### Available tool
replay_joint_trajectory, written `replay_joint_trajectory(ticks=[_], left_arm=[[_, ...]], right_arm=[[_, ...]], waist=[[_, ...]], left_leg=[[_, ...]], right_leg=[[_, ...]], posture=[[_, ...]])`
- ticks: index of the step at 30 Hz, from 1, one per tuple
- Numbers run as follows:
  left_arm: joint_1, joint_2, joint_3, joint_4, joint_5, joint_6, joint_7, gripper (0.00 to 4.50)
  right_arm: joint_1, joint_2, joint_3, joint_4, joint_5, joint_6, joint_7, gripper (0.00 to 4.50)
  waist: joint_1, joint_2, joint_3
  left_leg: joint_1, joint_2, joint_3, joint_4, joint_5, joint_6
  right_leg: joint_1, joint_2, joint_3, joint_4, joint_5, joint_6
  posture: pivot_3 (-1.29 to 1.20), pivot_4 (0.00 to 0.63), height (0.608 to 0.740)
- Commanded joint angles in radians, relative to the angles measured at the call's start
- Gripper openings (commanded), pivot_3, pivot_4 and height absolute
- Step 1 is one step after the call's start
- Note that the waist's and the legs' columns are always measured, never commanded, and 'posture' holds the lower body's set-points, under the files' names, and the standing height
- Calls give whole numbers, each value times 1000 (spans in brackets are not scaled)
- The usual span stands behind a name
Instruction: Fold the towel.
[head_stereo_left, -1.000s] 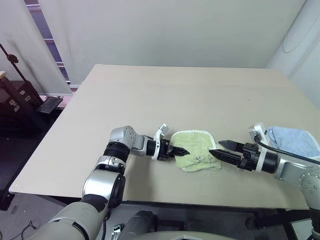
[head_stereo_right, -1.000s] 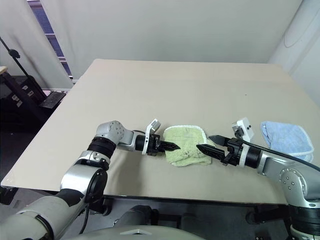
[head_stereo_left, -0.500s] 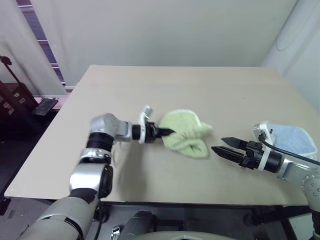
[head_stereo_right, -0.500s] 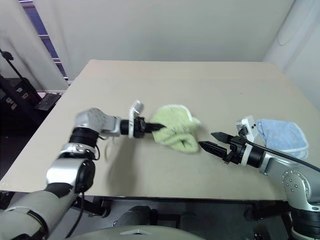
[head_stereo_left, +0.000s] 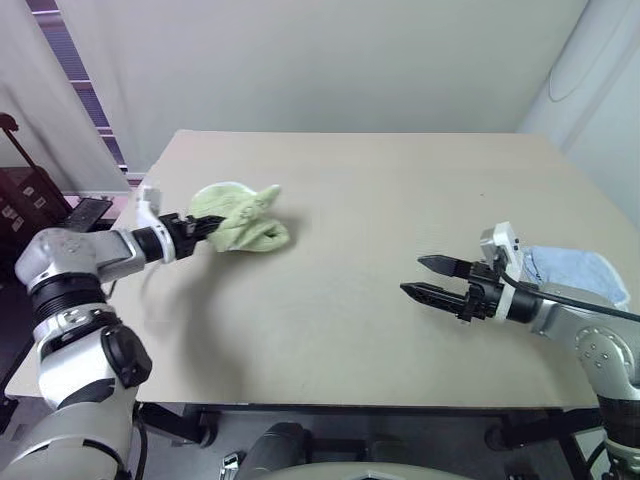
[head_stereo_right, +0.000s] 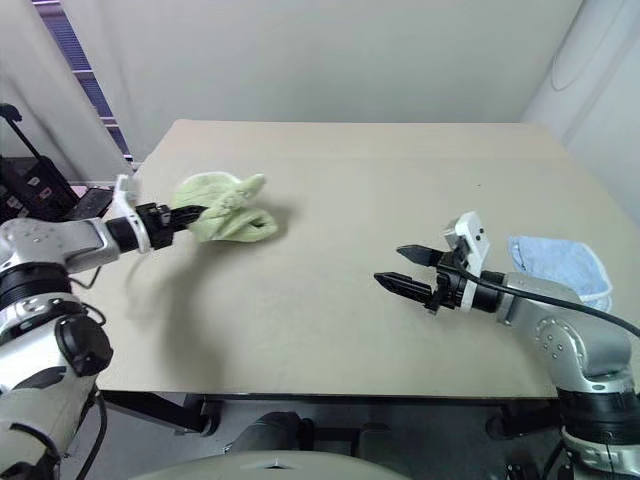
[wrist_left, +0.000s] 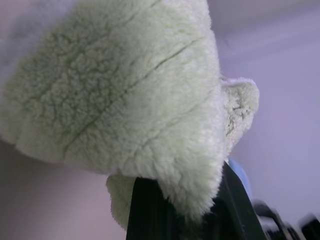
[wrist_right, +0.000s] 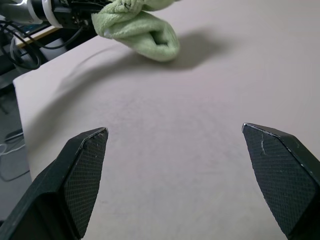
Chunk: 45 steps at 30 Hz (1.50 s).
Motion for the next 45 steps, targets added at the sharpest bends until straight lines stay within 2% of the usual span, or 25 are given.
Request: replay_joint_trajectory(ticks=[1, 4, 7, 11, 15, 18, 22, 28, 29, 33, 37, 40, 42, 45], left_arm=[[26, 20, 113, -118, -38, 43, 80, 21], [70, -29, 203, -264, -50, 119, 157, 21], [91, -127, 300, -403, -74, 182, 243, 21], [216, -233, 247, -558, -283, 215, 308, 21], [241, -265, 316, -550, -308, 215, 434, 21], [251, -265, 321, -554, -350, 215, 480, 21], [218, -276, 383, -536, -393, 215, 570, 21], [250, -317, 390, -547, -517, 215, 682, 21], [260, -324, 385, -553, -537, 215, 700, 649], [286, -352, 388, -579, -603, 215, 774, 1981], [310, -334, 412, -553, -666, 211, 837, 3424], [345, -317, 408, -533, -776, 184, 930, 4484], [439, -269, 341, -537, -948, 157, 947, 4484], [672, -96, 136, -568, -1265, 111, 866, 4484]], right_arm=[[-52, 4, 24, 33, -24, -39, 39, 4500], [-95, 13, 56, 86, -49, -61, 69, 4500], [-121, 31, 80, 109, -64, -73, 80, 4500], [-137, 52, 102, 123, -81, -80, 86, 4500], [-133, 54, 103, 127, -89, -86, 92, 4500], [-125, 52, 96, 130, -97, -90, 97, 4500], [-118, 50, 93, 126, -103, -90, 98, 4500], [-122, 55, 97, 132, -113, -91, 95, 4500], [-123, 55, 98, 133, -114, -91, 96, 4500], [-130, 55, 98, 137, -118, -88, 98, 4500], [-135, 51, 100, 144, -124, -87, 106, 4500], [-137, 52, 102, 145, -130, -88, 112, 4500], [-139, 56, 107, 147, -133, -89, 114, 4500], [-152, 66, 117, 157, -140, -93, 115, 4500]], waist=[[2, -1, 0], [2, -1, 0], [4, -1, -1], [0, -1, -1], [0, -3, -1], [1, -3, -1], [2, -3, -1], [3, -3, -1], [2, -3, -1], [1, -3, -1], [1, -3, -1], [1, -3, -1], [-2, -3, -1], [-26, -4, -2]], left_leg=[[0, 0, 0, 0, 0, 0], [0, 0, 1, 0, 0, 0], [0, 0, 1, 1, 0, 0], [1, 0, 2, 1, 0, 0], [2, 1, 2, 1, 1, -2], [3, 1, 2, 1, 2, -3], [3, 1, 2, 3, 2, -3], [3, 1, 2, 3, 2, -3], [3, 1, 2, 3, 2, -3], [3, 1, 2, 3, 2, -3], [4, 1, 2, 3, 2, -3], [4, 1, 2, 3, 2, -3], [4, 1, 2, 3, 2, -3], [7, 1, 3, 0, 2, -3]], right_leg=[[0, 0, 0, 0, 0, 0], [0, 0, 0, 0, 0, 0], [0, 0, 0, 1, 0, 0], [1, 0, 2, 2, 1, 1], [-2, 1, 2, 6, 1, 1], [-2, 1, 2, 9, 1, 0], [-1, 1, 2, 10, 1, -1], [-1, 1, 2, 10, 1, -1], [-1, 1, 2, 10, 1, -1], [-2, 1, 3, 11, 1, -1], [-2, 1, 3, 11, 1, -1], [-2, 1, 3, 11, 1, -1], [-2, 1, 3, 11, 1, -1], [-2, 1, 5, 11, 1, -2]], posture=[[0, 0, 740], [0, 0, 740], [0, 0, 740], [0, 0, 740], [0, 0, 740], [0, 0, 740], [0, 0, 740], [0, 0, 740], [0, 0, 740], [0, 0, 740], [0, 0, 740], [0, 0, 740], [0, 0, 740], [0, 0, 740]])
